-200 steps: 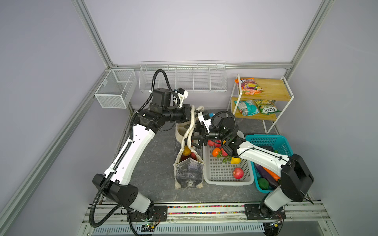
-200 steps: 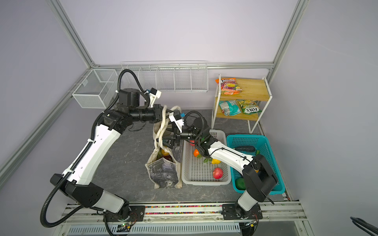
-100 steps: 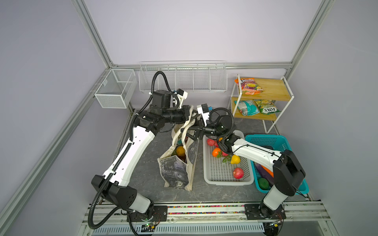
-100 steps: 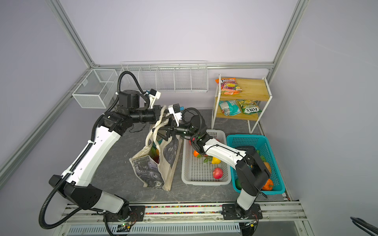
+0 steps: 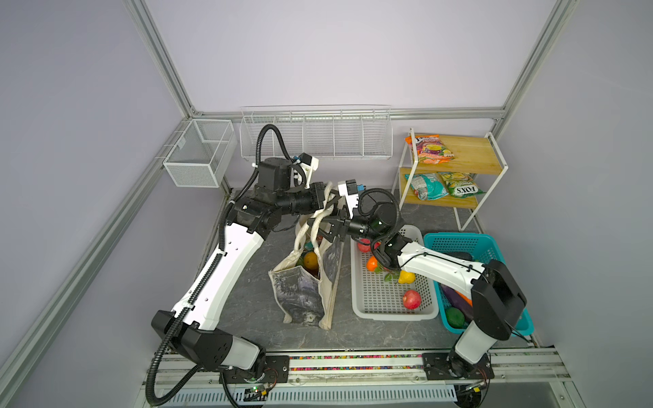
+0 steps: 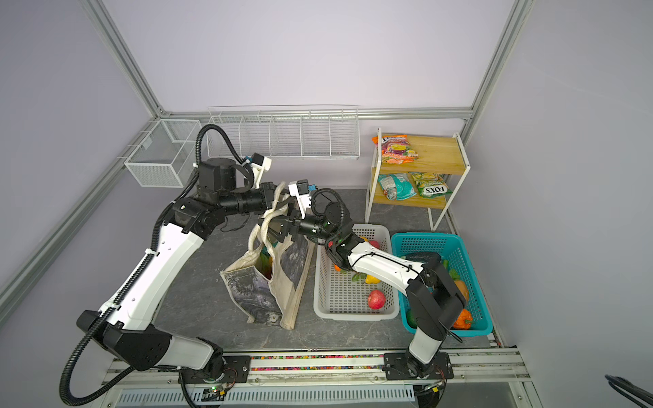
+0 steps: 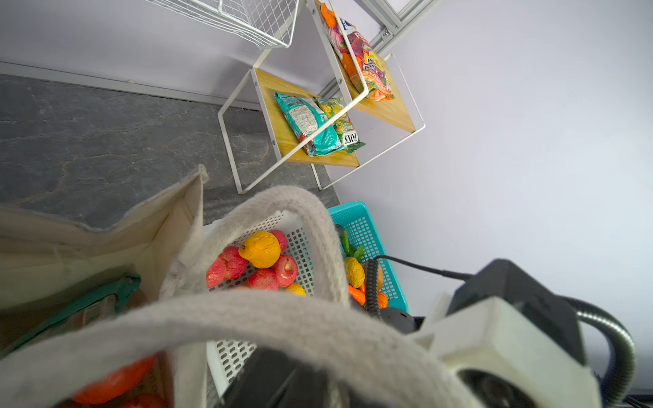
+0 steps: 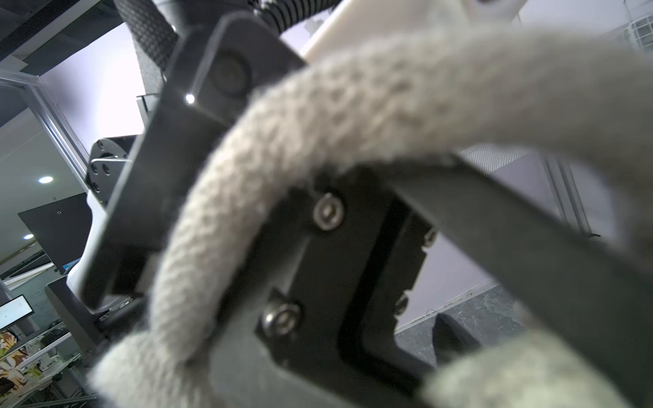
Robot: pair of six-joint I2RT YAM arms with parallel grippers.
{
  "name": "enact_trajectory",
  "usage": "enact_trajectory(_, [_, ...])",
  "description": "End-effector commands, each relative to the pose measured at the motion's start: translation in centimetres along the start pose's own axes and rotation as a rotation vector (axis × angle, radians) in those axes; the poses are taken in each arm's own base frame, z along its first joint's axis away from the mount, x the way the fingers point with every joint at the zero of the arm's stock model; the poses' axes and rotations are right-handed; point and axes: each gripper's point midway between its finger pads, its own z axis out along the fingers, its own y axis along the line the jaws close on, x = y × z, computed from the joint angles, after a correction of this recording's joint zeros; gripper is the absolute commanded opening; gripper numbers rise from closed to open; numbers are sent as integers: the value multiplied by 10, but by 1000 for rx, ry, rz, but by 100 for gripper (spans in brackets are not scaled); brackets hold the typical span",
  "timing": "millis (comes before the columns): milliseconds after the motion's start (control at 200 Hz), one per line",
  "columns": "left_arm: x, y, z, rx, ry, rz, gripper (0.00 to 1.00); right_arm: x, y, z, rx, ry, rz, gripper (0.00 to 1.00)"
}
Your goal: Place the food into the grocery bag and tie it
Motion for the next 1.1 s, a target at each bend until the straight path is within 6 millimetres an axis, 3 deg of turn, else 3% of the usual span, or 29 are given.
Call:
enact_trajectory(0, [10, 11, 0, -42, 22, -2, 0, -28, 17, 6, -4, -77, -35, 77])
enact_trajectory(155, [10, 11, 0, -43, 20, -1, 0, -25, 17, 7, 2, -65, -44, 52])
enact_trajectory(405, [4, 9, -8, -49, -4, 6, 0, -18, 15, 0, 38, -39, -61, 31])
enact_trajectory(545, [-3, 9, -16, -58, -28, 14, 0, -3, 12, -7, 65, 7, -62, 19])
enact_trajectory(1095, [-20, 6, -40, -64, -92, 21, 0, 74, -4, -45, 200, 269, -96, 10])
